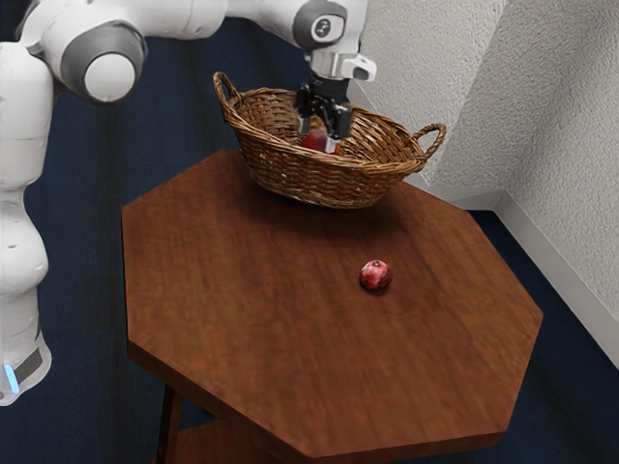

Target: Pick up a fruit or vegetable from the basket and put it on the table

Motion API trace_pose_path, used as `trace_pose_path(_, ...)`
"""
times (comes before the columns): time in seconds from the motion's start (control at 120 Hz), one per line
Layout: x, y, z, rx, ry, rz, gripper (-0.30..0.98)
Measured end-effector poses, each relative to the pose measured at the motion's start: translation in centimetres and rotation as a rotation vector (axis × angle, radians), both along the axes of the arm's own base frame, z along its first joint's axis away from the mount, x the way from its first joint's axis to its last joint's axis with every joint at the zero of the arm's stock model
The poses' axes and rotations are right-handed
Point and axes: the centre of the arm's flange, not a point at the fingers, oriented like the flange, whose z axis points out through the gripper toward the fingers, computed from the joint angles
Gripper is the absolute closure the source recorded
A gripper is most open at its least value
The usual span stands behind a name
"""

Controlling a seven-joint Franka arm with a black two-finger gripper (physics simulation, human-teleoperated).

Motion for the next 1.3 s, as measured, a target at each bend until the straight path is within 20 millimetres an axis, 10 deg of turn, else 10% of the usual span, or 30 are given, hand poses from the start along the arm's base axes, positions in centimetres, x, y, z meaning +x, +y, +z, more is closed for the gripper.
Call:
trace_pose_path(0.55,1.5,1.2,-4.5,-0.041,0.039,0.023,0.09)
trace_pose_path(0.8,1.7,1.7,-4.0,-0.029,0.027,0.040,0.42)
trace_pose_path(1.1,1.0,0.1,2.0,0.011,-0.035,0.026,0.41)
trace_pose_path(1.3,-0.9,-7.8,8.5,0.034,-0.062,-0.095,0.37)
